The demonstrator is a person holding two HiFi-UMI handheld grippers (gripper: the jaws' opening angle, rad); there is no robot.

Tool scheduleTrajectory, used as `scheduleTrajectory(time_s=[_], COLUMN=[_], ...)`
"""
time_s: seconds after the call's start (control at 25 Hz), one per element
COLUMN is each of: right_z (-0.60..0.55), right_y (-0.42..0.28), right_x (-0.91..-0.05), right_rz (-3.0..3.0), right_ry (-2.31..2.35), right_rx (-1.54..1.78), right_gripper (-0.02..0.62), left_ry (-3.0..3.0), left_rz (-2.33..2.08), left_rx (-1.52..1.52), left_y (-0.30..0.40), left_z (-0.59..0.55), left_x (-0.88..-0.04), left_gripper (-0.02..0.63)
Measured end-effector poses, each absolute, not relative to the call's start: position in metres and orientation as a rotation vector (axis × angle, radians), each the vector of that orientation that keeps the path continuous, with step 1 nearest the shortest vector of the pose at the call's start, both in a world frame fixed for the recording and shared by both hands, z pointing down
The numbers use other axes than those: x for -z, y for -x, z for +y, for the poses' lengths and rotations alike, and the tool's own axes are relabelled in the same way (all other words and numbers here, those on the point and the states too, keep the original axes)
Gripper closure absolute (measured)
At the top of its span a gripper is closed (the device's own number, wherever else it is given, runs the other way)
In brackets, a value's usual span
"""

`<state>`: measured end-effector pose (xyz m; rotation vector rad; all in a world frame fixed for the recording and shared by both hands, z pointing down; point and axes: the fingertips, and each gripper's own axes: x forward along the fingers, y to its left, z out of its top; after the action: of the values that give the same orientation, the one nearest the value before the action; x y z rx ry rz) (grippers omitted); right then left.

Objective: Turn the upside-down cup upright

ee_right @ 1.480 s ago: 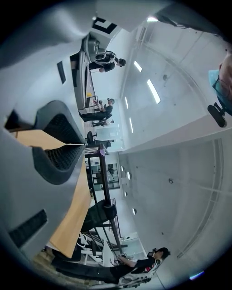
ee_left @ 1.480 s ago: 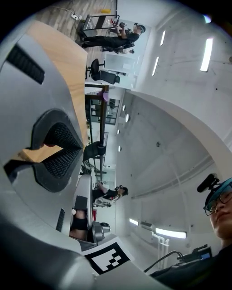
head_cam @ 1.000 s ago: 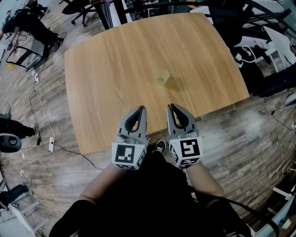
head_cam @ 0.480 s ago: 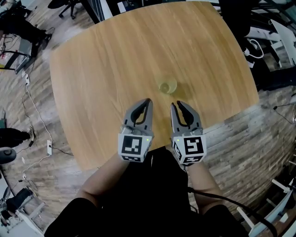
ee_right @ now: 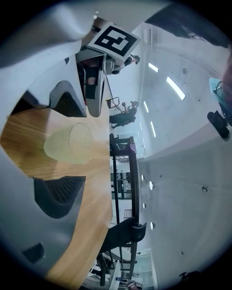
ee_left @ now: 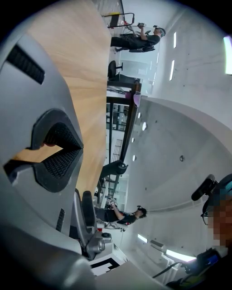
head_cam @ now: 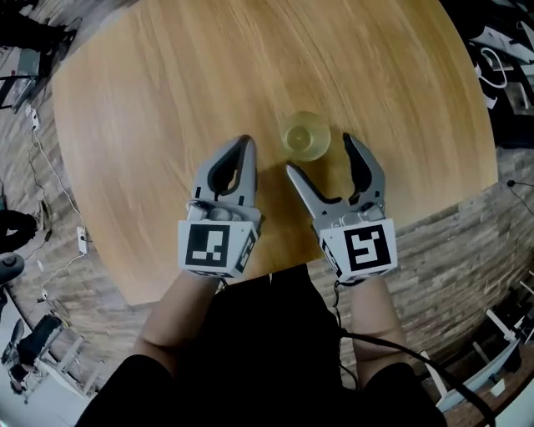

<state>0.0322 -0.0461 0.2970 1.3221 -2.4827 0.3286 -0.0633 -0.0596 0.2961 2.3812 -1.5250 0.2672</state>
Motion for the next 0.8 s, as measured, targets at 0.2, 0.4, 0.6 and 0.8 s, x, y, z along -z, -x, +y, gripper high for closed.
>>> scheduleTrajectory(time_s=[0.2, 0.4, 0.6, 0.8], right_z=[-0.067, -0.076, -0.079, -0.083], right_y=[-0.017, 0.001, 0.004, 0.006], right_x=[-0.305, -0.312, -0.317, -0.32], right_rz=[-2.529, -2.526, -2.534, -2.543], right_ry=[-1.224, -1.159, -1.131, -1.101], right_rx=[-0.302, -0.177, -0.192, -0.266], right_gripper=[0.207, 0.204, 0.206, 0.207], left_ry=[-2.349, -2.327, -2.324, -2.342], left_rz=[-1.527, -1.511, -1.498, -1.469], left_rx=[-0.263, -0.255, -0.227, -0.208], left_y=[0.067, 0.071, 0.07, 0.068], left_z=[-0.064, -0.06, -0.063, -0.061], left_x=[-0.316, -0.327, -0.331, -0.329], left_gripper=[0.598, 0.598, 0.598, 0.598])
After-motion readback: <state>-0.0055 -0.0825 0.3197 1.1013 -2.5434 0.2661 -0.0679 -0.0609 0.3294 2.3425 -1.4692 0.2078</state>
